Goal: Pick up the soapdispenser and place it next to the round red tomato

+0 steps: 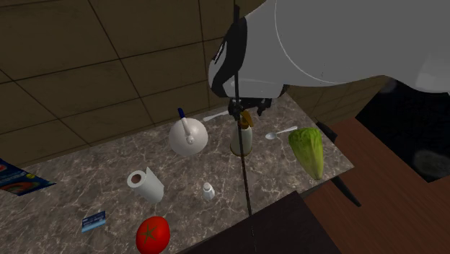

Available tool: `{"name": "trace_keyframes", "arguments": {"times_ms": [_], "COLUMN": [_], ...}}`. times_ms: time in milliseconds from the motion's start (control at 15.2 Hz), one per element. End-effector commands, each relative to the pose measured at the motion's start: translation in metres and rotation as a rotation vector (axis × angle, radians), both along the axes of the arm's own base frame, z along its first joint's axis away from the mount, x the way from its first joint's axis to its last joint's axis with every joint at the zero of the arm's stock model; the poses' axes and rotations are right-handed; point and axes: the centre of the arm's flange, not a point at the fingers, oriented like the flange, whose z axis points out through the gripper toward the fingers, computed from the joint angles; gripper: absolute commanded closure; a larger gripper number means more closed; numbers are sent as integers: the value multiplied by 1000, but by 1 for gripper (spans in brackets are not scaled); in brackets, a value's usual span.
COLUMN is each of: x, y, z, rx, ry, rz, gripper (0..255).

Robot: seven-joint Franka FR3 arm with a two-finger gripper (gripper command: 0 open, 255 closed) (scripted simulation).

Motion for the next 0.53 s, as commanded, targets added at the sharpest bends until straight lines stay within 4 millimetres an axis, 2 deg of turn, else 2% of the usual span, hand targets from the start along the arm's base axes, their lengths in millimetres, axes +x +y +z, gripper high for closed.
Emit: {"name": "trace_keyframes", "arguments": {"times_ms": [0, 330, 462], "x": [5, 7, 7], "y": [-4, -3, -3], "z": [-12, -39, -42], "rx": [-1, -1, -1], "ry": [-1, -1, -1], "rz": [0, 0, 0], "gripper": [0, 0, 0]}}
